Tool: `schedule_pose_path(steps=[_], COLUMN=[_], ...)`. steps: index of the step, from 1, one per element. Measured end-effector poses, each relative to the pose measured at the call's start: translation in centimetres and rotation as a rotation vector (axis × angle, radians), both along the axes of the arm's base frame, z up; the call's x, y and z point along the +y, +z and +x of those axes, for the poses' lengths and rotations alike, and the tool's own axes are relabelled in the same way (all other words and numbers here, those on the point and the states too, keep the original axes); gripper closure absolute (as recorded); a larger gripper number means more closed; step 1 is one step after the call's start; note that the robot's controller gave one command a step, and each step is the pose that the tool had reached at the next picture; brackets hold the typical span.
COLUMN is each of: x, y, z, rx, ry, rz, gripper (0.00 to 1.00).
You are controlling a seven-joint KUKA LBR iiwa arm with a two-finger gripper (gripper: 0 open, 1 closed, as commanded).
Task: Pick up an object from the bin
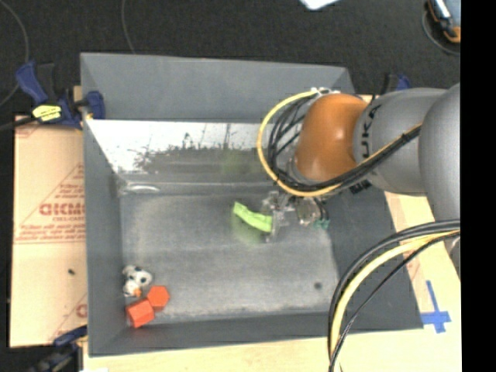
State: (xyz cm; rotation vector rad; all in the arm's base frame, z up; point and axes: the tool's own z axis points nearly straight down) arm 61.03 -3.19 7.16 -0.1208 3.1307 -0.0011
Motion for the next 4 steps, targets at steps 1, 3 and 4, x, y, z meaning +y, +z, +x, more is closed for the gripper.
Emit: schedule_pose_path(steps=[1,3,4], x=[0.0,1.7,2.2], y=[0.0,11.1,1.9], z=[0.0,1.0,3.5], rx=[0.000,-0.012,-0.017], ry=[0.000,0.032,0.011], rz=[0.000,-0.002,-0.001], gripper=[1.00,1.00,1.00])
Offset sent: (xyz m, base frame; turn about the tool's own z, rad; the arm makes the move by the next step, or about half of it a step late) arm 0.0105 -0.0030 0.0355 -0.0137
